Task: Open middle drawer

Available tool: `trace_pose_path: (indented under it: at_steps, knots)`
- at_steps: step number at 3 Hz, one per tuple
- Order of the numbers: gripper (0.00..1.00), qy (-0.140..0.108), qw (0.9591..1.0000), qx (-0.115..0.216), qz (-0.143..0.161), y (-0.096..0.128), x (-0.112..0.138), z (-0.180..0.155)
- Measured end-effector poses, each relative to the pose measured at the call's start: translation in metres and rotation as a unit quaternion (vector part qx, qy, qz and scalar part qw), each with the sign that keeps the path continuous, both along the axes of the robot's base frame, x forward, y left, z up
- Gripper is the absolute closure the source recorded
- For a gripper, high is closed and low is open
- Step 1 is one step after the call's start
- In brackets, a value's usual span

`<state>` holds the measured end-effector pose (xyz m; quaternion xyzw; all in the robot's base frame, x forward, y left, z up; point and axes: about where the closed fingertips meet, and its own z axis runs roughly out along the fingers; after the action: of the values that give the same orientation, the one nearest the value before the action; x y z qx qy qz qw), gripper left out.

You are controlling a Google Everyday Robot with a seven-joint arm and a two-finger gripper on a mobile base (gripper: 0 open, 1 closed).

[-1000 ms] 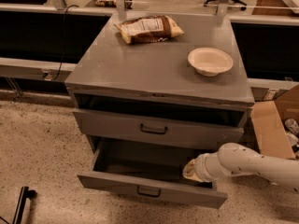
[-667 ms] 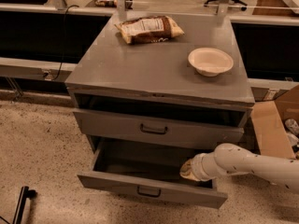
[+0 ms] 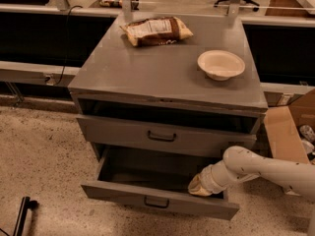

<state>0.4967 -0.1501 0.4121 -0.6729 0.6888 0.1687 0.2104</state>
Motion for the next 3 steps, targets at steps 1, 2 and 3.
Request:
trace_pose_path:
  at_steps: [1,2,3]
  knots:
    - [1.00,0.049,0.9982,0.003,0.033,-0.014,-0.031,0.006]
    - [1.00,0.098,0.9933,0.006,0.061,-0.024,-0.066,0.006]
    - [1.00,0.129,0.9870,0.027,0.091,-0.030,-0.100,0.014]
